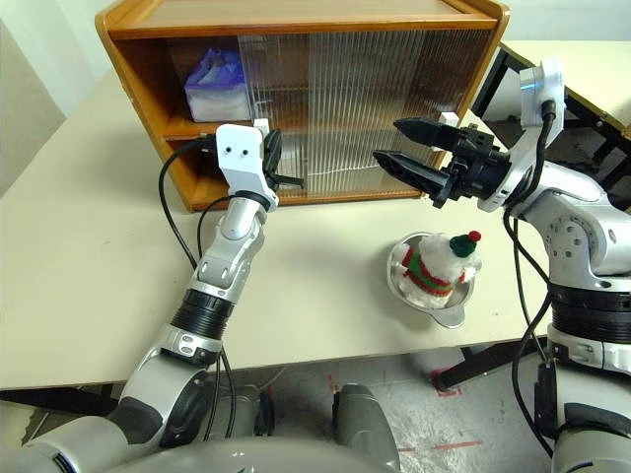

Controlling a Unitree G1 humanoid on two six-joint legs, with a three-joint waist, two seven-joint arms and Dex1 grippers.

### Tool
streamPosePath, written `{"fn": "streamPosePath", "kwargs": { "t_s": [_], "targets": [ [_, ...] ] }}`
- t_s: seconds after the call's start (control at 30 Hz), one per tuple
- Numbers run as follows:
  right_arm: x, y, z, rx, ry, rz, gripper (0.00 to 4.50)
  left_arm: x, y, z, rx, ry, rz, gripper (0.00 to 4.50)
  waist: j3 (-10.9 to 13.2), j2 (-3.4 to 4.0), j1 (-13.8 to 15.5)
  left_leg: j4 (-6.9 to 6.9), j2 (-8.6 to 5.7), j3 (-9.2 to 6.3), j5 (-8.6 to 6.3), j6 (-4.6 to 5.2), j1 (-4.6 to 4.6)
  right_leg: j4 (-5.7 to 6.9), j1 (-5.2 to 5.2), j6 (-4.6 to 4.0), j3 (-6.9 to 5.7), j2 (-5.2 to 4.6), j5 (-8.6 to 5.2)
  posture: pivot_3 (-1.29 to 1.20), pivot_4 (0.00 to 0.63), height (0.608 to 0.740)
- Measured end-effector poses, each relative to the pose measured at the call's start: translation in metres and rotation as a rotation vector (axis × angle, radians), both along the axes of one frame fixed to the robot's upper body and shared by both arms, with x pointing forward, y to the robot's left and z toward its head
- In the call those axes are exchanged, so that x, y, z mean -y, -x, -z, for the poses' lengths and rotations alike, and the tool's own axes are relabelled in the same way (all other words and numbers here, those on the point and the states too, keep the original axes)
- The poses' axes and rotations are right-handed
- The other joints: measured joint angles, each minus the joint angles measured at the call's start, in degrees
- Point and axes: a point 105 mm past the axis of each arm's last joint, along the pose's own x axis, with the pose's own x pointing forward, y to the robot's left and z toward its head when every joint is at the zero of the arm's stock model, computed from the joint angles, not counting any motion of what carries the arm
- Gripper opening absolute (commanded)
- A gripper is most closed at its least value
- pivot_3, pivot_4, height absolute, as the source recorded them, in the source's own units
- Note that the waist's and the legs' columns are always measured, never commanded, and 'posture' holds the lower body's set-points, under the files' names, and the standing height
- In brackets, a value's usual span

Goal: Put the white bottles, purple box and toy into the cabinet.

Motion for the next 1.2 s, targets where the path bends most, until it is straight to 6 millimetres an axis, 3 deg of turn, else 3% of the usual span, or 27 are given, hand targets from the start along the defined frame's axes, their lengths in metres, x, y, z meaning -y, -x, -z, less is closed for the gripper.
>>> {"fn": "streamPosePath", "kwargs": {
  "t_s": [0.63, 0.83, 1.2],
  "targets": [
    [-0.002, -0.002, -0.004, 0.006, -0.005, -0.022, 4.5, -0.057, 0.0, 0.004, -0.033, 0.006, -0.204, 0.03, 0.0, 0.0, 0.4, 0.0, 0.02, -0.01, 0.0, -0.01, 0.01, 0.02, 0.0, -0.04, 0.01, -0.02, 0.04, 0.03, 0.0, 0.74],
    [-0.003, -0.005, 0.001, -0.011, -0.004, -0.025, 4.5, -0.083, 0.001, 0.002, -0.031, 0.002, -0.287, 0.03, 0.0, 0.0, 0.6, 0.0, 0.07, -0.01, -0.01, -0.01, 0.03, 0.05, 0.0, -0.06, 0.01, -0.02, 0.07, 0.05, 0.0, 0.74],
    [-0.009, -0.01, 0.0, 0.0, -0.006, -0.05, 4.5, -0.102, 0.008, -0.007, -0.014, 0.001, -0.344, 0.03, 0.0, -0.02, 1.7, 0.0, 0.08, -0.01, -0.03, -0.05, 0.02, 0.02, 0.0, -0.07, 0.01, -0.05, 0.11, 0.07, 0.0, 0.74]
  ]
}}
